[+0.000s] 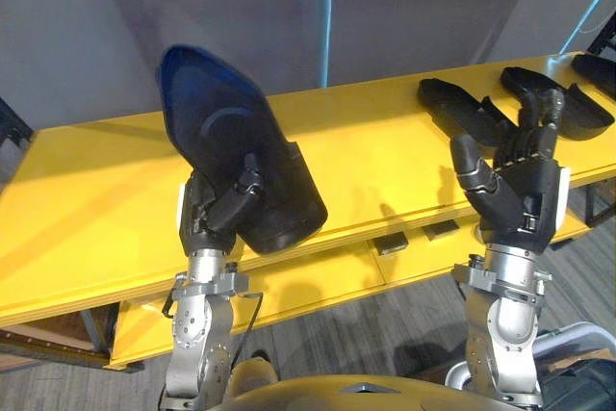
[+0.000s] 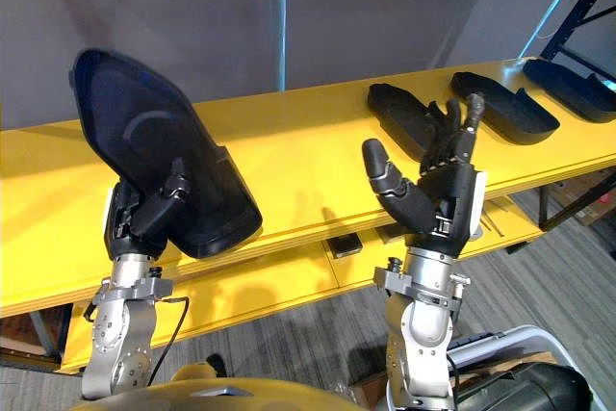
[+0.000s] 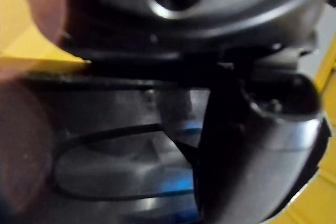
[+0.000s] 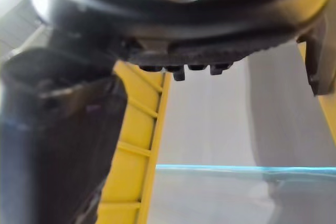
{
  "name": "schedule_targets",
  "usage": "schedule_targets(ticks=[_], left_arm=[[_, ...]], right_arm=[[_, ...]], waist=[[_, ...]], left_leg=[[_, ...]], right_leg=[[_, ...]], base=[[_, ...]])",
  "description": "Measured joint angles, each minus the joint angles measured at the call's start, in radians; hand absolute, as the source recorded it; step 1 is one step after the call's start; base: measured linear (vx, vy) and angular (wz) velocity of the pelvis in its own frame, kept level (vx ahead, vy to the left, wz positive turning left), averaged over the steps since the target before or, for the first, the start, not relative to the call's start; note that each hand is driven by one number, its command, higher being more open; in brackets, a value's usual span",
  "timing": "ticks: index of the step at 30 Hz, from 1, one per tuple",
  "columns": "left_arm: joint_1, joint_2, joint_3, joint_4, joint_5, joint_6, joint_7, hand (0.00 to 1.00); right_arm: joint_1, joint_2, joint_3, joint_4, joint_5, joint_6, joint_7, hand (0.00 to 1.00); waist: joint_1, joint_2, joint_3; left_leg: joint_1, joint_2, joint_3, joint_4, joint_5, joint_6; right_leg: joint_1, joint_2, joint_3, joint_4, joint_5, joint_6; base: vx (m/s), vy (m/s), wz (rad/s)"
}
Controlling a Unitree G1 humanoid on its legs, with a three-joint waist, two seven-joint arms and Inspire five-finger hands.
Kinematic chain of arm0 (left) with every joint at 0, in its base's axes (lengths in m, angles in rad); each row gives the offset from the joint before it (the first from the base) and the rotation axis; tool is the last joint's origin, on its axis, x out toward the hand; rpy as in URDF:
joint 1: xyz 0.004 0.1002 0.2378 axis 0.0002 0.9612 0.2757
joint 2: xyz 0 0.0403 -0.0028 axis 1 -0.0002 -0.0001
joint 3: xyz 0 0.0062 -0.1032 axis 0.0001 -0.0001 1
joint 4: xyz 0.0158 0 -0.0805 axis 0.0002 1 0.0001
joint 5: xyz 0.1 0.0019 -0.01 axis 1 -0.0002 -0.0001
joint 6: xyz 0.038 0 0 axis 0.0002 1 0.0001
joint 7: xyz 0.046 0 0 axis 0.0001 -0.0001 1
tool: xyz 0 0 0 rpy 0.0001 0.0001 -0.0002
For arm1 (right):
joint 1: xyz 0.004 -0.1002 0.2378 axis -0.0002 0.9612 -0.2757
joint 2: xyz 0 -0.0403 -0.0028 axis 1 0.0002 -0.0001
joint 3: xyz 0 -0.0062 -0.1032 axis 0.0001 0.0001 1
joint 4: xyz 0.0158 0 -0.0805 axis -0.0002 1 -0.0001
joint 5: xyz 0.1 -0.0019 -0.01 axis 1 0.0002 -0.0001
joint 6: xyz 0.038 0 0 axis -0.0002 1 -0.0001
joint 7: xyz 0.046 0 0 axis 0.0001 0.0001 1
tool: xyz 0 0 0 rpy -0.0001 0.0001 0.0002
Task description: Walk over and take three plastic housings, then place them on the shelf
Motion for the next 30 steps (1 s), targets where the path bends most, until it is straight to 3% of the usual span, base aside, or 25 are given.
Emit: schedule_targets(ticks=[5, 7, 10, 12, 13, 16, 18, 22, 25, 30], left_arm=[[-0.051, 0.032, -0.044, -0.063, 0.009, 0.099, -0.132, 0.00], [-0.084, 0.048, -0.079, -0.071, 0.007, 0.150, -0.176, 0.00], [-0.135, 0.076, -0.142, -0.073, -0.070, 0.287, -0.222, 0.00], [-0.158, 0.085, -0.167, -0.065, -0.082, 0.329, -0.221, 0.00], [-0.207, 0.096, -0.186, -0.030, -0.122, 0.394, -0.206, 0.00], [-0.273, 0.096, -0.198, 0.044, -0.129, 0.432, -0.152, 0.00], [-0.333, 0.096, -0.193, 0.129, -0.156, 0.453, -0.072, 0.00], [-0.399, 0.086, -0.167, 0.257, -0.153, 0.457, 0.082, 0.00], [-0.431, 0.065, -0.087, 0.299, -0.143, 0.457, 0.206, 0.00], [-0.549, 0.087, 0.018, 0.377, -0.146, 0.454, 0.299, 0.00]], right_arm=[[0.030, 0.036, 0.041, -0.021, -0.004, 0.018, 0.012, 1.00], [0.049, 0.040, 0.041, -0.021, -0.026, 0.037, 0.005, 1.00], [0.065, 0.039, 0.038, -0.021, -0.044, 0.074, 0.001, 1.00], [0.079, 0.039, 0.029, -0.021, -0.044, 0.078, 0.001, 1.00], [0.087, 0.033, 0.025, -0.021, -0.043, 0.085, 0.002, 1.00], [0.088, 0.022, 0.018, -0.021, -0.043, 0.085, 0.011, 1.00], [0.088, 0.021, 0.017, -0.021, -0.041, 0.085, 0.031, 1.00], [0.095, 0.021, 0.021, -0.019, -0.037, 0.085, 0.065, 1.00], [0.111, 0.027, 0.031, -0.002, -0.035, 0.085, 0.075, 1.00], [0.118, 0.030, 0.062, 0.104, -0.035, 0.090, 0.087, 1.00]], waist=[[-0.006, -0.002, -0.005], [-0.025, 0.003, -0.008], [-0.059, 0.014, -0.013], [-0.065, 0.018, -0.016], [-0.084, 0.026, -0.021], [-0.099, 0.036, -0.026], [-0.113, 0.039, -0.027], [-0.133, 0.043, -0.027], [-0.144, 0.049, -0.027], [-0.163, 0.065, -0.029]], left_leg=[[0.057, -0.031, 0.046, -0.073, 0.006, -0.001], [0.074, -0.039, 0.054, -0.118, 0.028, -0.003], [0.120, -0.043, 0.098, -0.197, 0.068, -0.010], [0.140, -0.044, 0.115, -0.220, 0.078, -0.012], [0.167, -0.047, 0.133, -0.253, 0.090, -0.014], [0.188, -0.051, 0.154, -0.292, 0.107, -0.015], [0.187, -0.045, 0.171, -0.293, 0.107, -0.014], [0.187, -0.034, 0.186, -0.293, 0.115, -0.020], [0.186, -0.020, 0.199, -0.293, 0.129, -0.024], [0.177, -0.007, 0.204, -0.294, 0.145, -0.023]], right_leg=[[-0.001, -0.022, 0.002, 0.013, 0.009, 0.010], [-0.001, -0.023, 0.004, 0.012, 0.009, 0.010], [-0.019, -0.018, 0.043, 0.011, 0.010, 0.011], [-0.020, -0.017, 0.057, 0.011, 0.011, 0.013], [-0.019, -0.015, 0.068, 0.013, 0.012, 0.014], [-0.024, -0.011, 0.087, 0.012, 0.012, 0.014], [-0.038, -0.007, 0.107, 0.011, 0.012, 0.014], [-0.044, 0.004, 0.109, -0.001, 0.012, 0.015], [-0.055, 0.017, 0.122, -0.001, 0.012, 0.015], [-0.071, 0.031, 0.132, 0.002, 0.014, 0.018]], base=[[0.05, 0.047, -0.16], [0.01, -0.008, -0.10], [0.00, -0.012, -0.34], [-0.01, 0.002, -0.34], [-0.01, 0.011, -0.33], [-0.03, 0.014, -0.25], [-0.04, 0.006, -0.20], [-0.06, -0.021, -0.16], [-0.06, -0.025, -0.13], [-0.05, -0.018, -0.04]])
